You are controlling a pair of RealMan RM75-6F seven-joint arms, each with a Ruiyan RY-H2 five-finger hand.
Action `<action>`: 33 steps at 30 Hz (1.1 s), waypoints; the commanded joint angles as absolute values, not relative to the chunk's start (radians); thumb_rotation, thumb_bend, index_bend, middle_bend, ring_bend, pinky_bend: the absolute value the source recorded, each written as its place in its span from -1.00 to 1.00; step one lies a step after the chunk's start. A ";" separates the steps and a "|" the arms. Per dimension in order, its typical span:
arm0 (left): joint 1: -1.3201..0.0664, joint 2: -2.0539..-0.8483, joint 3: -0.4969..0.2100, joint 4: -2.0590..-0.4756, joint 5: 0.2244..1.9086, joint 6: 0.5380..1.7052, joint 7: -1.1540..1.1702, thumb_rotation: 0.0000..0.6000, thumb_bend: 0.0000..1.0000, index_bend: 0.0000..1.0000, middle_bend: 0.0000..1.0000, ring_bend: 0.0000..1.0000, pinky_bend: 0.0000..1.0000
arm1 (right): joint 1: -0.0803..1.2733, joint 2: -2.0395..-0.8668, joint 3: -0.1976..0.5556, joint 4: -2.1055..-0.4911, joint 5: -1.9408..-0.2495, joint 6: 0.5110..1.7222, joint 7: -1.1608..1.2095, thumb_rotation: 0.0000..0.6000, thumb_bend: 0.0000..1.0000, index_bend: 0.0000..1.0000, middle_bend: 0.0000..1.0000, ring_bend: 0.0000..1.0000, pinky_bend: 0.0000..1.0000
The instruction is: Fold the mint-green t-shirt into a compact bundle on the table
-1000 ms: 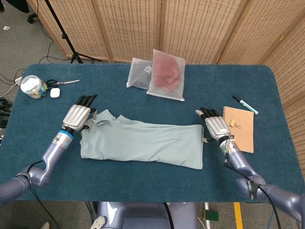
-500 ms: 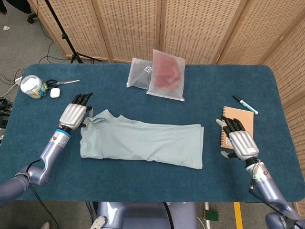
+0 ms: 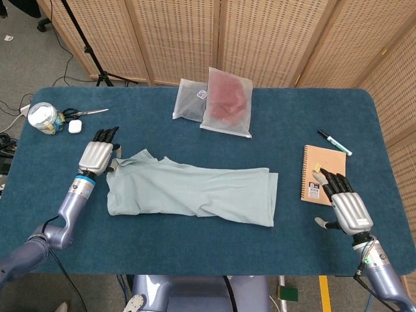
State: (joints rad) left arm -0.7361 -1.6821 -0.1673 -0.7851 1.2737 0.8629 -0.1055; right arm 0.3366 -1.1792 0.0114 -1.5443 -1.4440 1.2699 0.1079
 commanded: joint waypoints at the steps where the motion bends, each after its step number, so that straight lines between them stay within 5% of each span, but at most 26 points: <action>1: -0.743 -1.718 -0.170 -0.741 1.281 0.857 -0.151 1.00 0.25 -0.65 -1.00 -1.00 -1.00 | 0.331 -1.180 0.014 -1.540 -1.454 1.277 0.115 1.00 -0.89 -1.00 -1.00 -1.00 -0.99; 2: -0.745 -1.726 -0.172 -0.732 1.287 0.865 -0.164 1.00 0.21 -0.87 -1.00 -1.00 -1.00 | 0.330 -1.180 0.014 -1.538 -1.456 1.276 0.115 1.00 -0.89 -1.00 -1.00 -1.00 -0.99; 4: -0.747 -1.742 -0.175 -0.710 1.301 0.889 -0.197 1.00 0.04 -1.00 -1.00 -1.00 -1.00 | 0.329 -1.180 0.014 -1.537 -1.459 1.271 0.118 1.00 -0.89 -1.00 -1.00 -1.00 -0.99; 8: -0.746 -1.756 -0.177 -0.685 1.320 0.921 -0.250 1.00 -0.44 -1.00 -1.00 -1.00 -1.00 | 0.326 -1.180 0.017 -1.535 -1.463 1.270 0.120 1.00 -0.89 -1.00 -1.00 -1.00 -0.99; 10: -0.745 -1.759 -0.175 -0.672 1.332 0.936 -0.279 1.00 -0.52 -1.00 -1.00 -1.00 -1.00 | 0.325 -1.180 0.018 -1.535 -1.466 1.271 0.120 1.00 -0.89 -1.00 -1.00 -1.00 -0.99; 19: -0.674 -1.660 -0.067 -0.700 1.488 1.090 -0.497 1.00 -0.38 -0.99 -1.00 -1.00 -1.00 | 0.315 -1.177 0.021 -1.539 -1.478 1.274 0.124 1.00 -0.89 -1.00 -1.00 -1.00 -0.99; 25: -0.593 -1.582 0.070 -0.679 1.617 1.190 -0.604 1.00 -0.22 -0.50 -1.00 -1.00 -1.00 | 0.310 -1.176 0.024 -1.549 -1.485 1.276 0.117 1.00 -0.89 -1.00 -1.00 -1.00 -0.99; 33: -0.569 -1.604 0.125 -0.609 1.669 1.203 -0.604 1.00 -0.18 -0.40 -1.00 -1.00 -1.00 | 0.312 -1.183 0.029 -1.557 -1.485 1.262 0.096 1.00 -0.89 -1.00 -1.00 -1.00 -0.99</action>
